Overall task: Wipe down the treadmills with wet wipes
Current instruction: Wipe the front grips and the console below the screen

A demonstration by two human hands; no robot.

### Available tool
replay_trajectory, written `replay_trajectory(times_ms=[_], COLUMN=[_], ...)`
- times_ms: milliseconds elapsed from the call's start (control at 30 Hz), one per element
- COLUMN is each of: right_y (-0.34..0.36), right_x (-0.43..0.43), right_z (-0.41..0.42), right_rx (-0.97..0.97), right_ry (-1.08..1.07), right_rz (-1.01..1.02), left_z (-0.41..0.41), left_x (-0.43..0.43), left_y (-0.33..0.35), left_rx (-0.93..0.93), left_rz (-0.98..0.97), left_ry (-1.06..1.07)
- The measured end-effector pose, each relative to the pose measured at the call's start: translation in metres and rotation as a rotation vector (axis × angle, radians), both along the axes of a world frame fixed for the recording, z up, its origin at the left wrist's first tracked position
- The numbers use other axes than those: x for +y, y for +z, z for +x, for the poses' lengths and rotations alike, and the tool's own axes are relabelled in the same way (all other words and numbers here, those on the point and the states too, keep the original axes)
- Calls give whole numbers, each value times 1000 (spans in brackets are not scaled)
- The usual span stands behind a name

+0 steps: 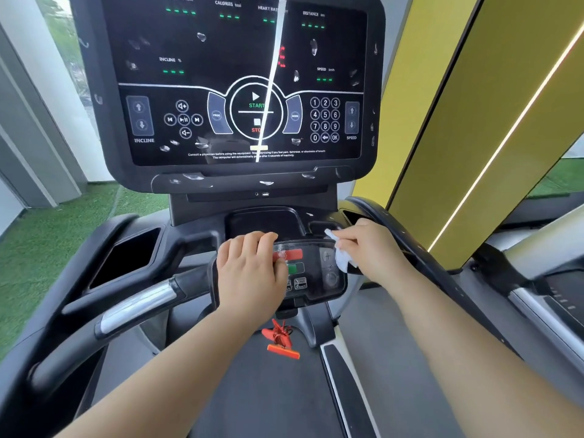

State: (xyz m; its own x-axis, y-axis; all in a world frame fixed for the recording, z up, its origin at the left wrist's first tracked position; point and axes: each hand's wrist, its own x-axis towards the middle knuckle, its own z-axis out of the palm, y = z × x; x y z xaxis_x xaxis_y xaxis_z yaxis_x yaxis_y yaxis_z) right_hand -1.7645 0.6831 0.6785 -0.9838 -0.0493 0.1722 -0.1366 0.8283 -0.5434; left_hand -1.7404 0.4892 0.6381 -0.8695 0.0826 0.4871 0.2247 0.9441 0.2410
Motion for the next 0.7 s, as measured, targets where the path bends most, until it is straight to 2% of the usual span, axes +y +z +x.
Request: replay_trajectory(times_ms=[167, 367, 467, 567, 700], right_y=[-22, -70, -78, -71, -70], right_x=[6, -2, -10, -20, -42], right_z=[21, 69, 73, 73, 79], right_rx=[-1, -54, -104, -164, -175], right_ry=[-124, -231, -359, -492, -653], right_rz=[-57, -360, -622, -1027, -1343], left_z=[0, -3, -2, -2, 3], left_x=[5, 1, -3, -7, -11], left_y=[-7, -15, -14, -12, -18], left_rx=[10, 46, 57, 35, 79], left_rz=[-70, -87, -85, -83, -69], left_ry=[-28, -47, -70, -110, -115])
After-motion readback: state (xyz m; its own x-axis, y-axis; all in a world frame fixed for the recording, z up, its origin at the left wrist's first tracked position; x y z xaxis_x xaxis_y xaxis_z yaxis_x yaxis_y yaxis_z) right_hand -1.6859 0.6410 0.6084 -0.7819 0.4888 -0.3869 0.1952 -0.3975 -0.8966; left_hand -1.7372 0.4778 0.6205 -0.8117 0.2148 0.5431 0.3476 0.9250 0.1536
